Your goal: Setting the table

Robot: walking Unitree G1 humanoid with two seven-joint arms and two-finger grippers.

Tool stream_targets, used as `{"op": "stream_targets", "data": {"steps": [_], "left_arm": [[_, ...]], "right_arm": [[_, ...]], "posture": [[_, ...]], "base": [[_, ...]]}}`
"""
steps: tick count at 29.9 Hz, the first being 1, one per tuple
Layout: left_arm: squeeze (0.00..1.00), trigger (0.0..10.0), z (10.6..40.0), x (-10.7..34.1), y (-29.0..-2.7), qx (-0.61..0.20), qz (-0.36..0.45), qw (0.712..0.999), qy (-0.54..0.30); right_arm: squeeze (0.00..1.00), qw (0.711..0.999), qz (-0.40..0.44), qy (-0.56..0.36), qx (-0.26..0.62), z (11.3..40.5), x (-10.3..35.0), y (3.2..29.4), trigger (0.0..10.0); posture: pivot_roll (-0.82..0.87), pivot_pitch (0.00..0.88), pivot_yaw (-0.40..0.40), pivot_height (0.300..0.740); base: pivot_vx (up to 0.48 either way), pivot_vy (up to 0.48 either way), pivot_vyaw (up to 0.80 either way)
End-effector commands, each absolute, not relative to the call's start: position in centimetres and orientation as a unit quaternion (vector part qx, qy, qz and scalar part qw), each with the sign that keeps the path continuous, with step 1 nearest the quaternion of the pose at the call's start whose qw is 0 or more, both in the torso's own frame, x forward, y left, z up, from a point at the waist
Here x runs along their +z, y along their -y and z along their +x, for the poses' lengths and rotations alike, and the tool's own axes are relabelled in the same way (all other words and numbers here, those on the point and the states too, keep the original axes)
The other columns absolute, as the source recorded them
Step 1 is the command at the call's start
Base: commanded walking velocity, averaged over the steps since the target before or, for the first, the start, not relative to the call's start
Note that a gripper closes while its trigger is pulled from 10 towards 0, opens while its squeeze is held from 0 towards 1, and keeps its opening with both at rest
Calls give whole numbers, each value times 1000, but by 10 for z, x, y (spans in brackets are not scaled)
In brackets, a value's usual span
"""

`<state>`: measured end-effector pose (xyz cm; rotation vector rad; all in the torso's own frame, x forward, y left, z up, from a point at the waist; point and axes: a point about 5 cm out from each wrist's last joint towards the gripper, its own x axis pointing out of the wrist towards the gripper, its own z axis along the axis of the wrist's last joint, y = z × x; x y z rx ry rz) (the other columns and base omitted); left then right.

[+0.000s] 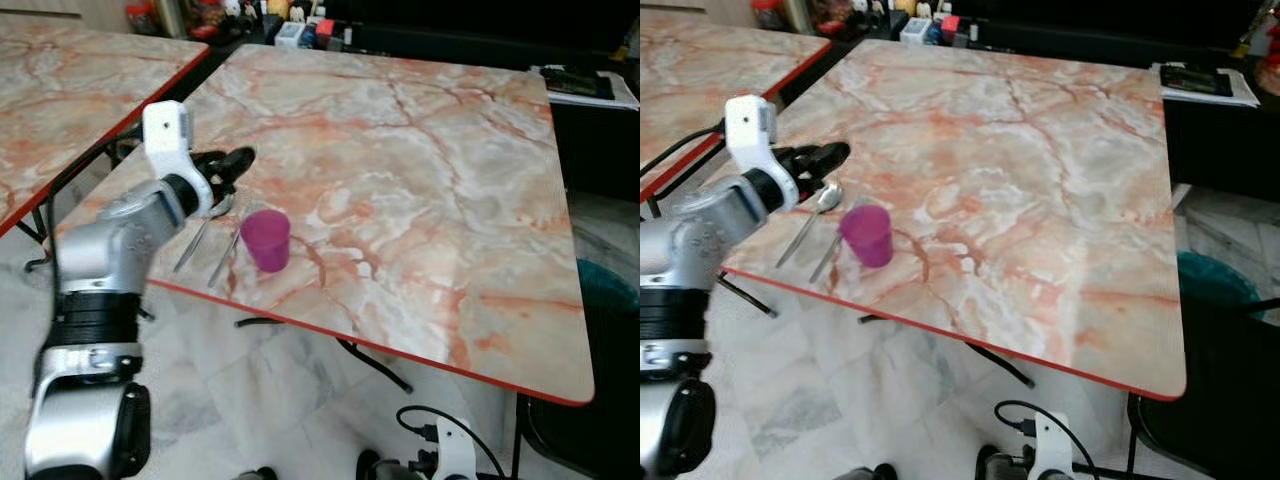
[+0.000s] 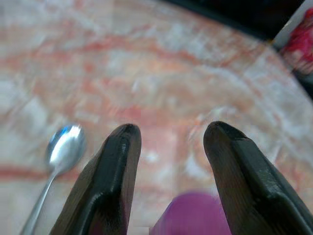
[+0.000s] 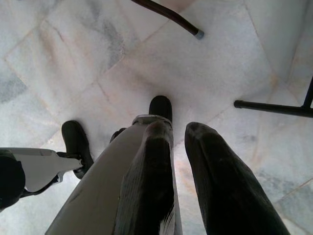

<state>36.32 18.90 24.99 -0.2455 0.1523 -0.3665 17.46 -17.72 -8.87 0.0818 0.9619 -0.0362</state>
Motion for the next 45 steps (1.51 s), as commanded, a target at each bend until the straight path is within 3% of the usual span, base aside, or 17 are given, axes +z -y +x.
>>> {"op": "stream_targets", "data": {"steps": [1,18,40,45], "left_arm": [[0,10000,355,238,-187,-195,-130,966,-109],[0,10000,344,234,-153,-270,-202,933,-123],[0,10000,342,222,-162,-239,-145,946,-161],[0,10000,343,224,-158,-248,-145,945,-155]], "right_arm": [[0,875,48,-481,-17,165,-94,175,10000],[0,873,47,-485,-13,164,-94,174,10000],[0,876,27,-482,-16,163,-94,174,10000],[0,898,36,-434,-64,169,-89,178,10000]], "posture": [[-25,187,31,740],[-17,189,34,740],[-24,179,44,740],[-30,183,48,740]], "base": [[0,0,0],[0,0,0],[0,0,0],[0,0,0]]}}
